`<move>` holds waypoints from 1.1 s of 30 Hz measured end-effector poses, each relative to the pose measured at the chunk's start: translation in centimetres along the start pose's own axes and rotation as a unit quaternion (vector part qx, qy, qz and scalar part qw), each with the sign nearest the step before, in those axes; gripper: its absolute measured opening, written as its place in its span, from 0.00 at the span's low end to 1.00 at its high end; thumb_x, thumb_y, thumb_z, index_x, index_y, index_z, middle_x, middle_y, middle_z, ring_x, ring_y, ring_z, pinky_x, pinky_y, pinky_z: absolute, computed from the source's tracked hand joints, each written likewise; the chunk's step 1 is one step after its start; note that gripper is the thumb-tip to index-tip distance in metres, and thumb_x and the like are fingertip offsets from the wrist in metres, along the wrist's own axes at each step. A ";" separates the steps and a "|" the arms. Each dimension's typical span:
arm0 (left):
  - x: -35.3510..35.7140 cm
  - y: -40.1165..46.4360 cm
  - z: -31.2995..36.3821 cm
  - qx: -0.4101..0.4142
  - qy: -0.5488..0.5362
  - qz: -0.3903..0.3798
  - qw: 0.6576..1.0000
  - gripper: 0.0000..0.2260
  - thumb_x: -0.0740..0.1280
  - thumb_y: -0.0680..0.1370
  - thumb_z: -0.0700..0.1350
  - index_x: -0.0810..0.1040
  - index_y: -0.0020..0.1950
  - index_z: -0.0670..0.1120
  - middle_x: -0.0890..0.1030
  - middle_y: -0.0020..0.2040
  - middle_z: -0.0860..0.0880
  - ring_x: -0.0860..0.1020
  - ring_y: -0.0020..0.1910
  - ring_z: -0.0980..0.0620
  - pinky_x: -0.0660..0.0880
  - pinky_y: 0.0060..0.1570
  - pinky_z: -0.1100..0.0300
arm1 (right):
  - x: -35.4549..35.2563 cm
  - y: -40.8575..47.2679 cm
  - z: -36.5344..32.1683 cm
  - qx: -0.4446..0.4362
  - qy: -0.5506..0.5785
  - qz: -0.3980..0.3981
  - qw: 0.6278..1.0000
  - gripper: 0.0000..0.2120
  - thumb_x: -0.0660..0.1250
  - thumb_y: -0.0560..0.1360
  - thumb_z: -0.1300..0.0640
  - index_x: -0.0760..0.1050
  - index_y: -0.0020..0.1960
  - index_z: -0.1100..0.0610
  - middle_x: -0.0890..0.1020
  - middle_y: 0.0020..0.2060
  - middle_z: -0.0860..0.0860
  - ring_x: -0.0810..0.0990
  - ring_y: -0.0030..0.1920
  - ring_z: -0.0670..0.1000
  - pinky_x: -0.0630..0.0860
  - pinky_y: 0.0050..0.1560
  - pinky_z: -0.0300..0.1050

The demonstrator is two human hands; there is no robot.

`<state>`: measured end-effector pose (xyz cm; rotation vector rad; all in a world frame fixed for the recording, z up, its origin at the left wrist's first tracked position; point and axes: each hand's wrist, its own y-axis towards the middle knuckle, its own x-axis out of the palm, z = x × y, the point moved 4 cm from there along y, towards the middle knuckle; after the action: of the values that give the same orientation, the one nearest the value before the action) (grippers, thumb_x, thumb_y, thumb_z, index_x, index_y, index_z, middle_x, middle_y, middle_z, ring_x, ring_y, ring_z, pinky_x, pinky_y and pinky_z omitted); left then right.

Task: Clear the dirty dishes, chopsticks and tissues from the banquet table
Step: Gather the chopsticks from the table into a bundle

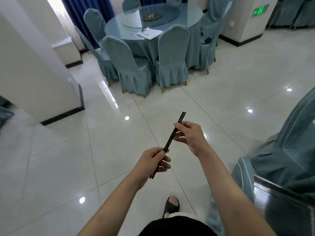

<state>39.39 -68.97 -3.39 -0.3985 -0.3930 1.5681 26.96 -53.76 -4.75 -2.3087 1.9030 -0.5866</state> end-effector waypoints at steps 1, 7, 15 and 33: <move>-0.4 1.6 1.3 0.002 -0.009 -0.009 1.000 0.11 0.60 0.86 0.42 0.80 0.62 0.42 0.85 0.47 0.44 0.84 0.44 0.47 0.82 0.49 0.53 | 0.3 1.7 -0.8 -0.004 -0.002 -0.004 1.000 0.12 0.71 0.80 0.59 0.80 0.53 0.69 0.84 0.42 0.59 0.85 0.39 0.55 0.83 0.44 0.48; -0.4 10.8 7.0 0.004 -0.053 -0.066 0.996 0.11 0.61 0.86 0.41 0.79 0.64 0.42 0.83 0.50 0.44 0.81 0.44 0.49 0.79 0.46 0.56 | -0.4 9.7 -4.4 -0.020 -0.012 -0.004 1.000 0.11 0.72 0.79 0.59 0.81 0.51 0.68 0.83 0.41 0.57 0.82 0.41 0.53 0.81 0.44 0.44; 5.2 22.7 11.7 -0.005 -0.009 -0.175 0.984 0.11 0.58 0.86 0.39 0.77 0.64 0.39 0.82 0.48 0.43 0.82 0.42 0.49 0.80 0.46 0.59 | -7.4 16.7 -7.2 -0.019 -0.018 0.107 0.994 0.07 0.74 0.77 0.59 0.81 0.47 0.63 0.79 0.35 0.53 0.77 0.35 0.49 0.75 0.38 0.40; 24.1 44.8 24.2 -0.046 0.112 -0.456 0.882 0.10 0.59 0.85 0.36 0.74 0.64 0.37 0.81 0.46 0.42 0.86 0.49 0.43 0.83 0.54 0.52 | -26.3 24.8 -17.1 -0.079 0.099 0.489 0.863 0.10 0.70 0.80 0.58 0.81 0.55 0.65 0.81 0.39 0.54 0.78 0.36 0.50 0.76 0.40 0.44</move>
<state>-12.27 -46.48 -4.00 -0.3807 -0.3917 0.5730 -5.84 -31.00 -2.84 -1.0363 2.8918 -0.5277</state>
